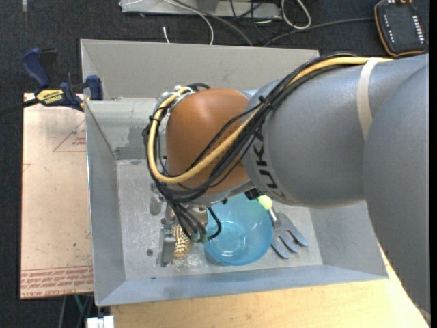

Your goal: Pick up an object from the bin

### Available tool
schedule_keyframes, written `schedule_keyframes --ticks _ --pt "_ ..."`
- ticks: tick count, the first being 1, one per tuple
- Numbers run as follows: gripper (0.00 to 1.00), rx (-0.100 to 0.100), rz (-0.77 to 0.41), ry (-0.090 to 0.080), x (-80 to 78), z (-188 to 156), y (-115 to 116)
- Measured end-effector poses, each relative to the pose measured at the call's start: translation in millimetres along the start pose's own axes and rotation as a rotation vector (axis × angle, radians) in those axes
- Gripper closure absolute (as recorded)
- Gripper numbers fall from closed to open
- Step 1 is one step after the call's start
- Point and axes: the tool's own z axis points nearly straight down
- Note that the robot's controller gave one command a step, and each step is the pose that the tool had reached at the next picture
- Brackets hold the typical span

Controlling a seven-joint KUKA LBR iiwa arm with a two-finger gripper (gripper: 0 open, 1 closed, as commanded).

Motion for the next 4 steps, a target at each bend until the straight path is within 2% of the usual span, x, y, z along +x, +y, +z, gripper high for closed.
schedule_keyframes --ticks 2,3,4 --pt "0.00 0.000 0.045 0.001 -1.0 -3 0" --pt "0.00 -0.002 -0.108 -0.003 -54.1 28 -25" --pt "0.00 -0.004 0.147 -0.004 -23.9 -9 -52"
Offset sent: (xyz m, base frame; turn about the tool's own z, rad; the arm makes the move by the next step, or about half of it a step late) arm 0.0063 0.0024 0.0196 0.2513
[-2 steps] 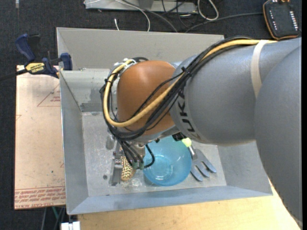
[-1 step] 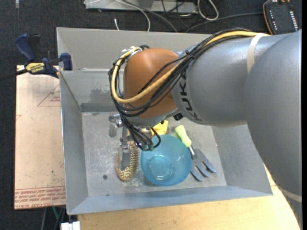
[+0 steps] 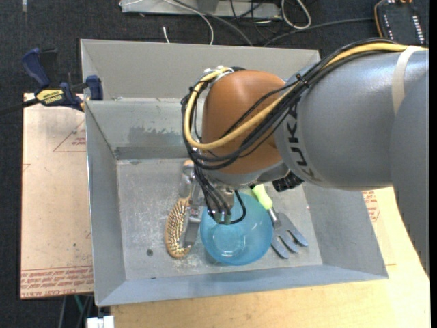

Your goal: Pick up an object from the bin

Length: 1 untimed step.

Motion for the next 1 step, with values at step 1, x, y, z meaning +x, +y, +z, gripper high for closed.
schedule_keyframes --ticks 1 --pt "0.00 0.006 -0.239 0.002 -76.8 41.7 -52.1"
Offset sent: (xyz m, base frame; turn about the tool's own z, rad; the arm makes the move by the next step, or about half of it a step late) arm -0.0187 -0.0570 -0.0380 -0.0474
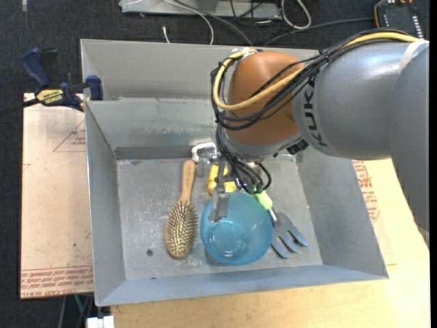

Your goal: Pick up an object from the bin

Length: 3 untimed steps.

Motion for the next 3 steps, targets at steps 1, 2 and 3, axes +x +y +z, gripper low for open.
schedule_keyframes --ticks 1,2,3 --pt "0.00 -0.007 0.190 0.001 87.7 -3 15" --pt "0.00 -0.002 0.028 -0.008 39.1 36 -40" --pt "0.00 -0.006 0.110 -0.002 53.0 -67 -12"
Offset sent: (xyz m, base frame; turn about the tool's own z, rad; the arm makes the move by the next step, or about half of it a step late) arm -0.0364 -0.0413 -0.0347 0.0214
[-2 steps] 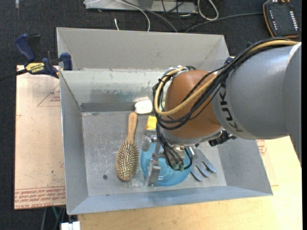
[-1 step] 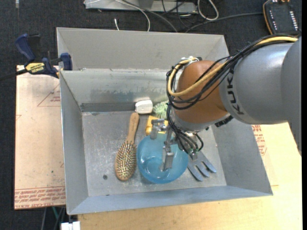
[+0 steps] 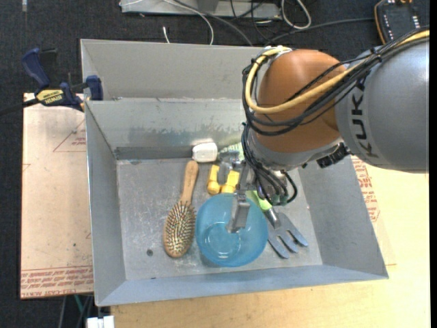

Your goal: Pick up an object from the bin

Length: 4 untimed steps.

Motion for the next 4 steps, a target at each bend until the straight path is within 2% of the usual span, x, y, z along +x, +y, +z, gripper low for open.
schedule_keyframes --ticks 1,2,3,4 --pt "0.00 -0.001 0.029 -0.001 4.2 -38 8" --pt "1.00 -0.002 -0.110 -0.004 -43.7 -47 -14" --pt "1.00 -0.002 -0.110 -0.004 -43.7 -47 -14" --pt "1.00 -0.001 -0.117 0.003 -4.5 6 -47"
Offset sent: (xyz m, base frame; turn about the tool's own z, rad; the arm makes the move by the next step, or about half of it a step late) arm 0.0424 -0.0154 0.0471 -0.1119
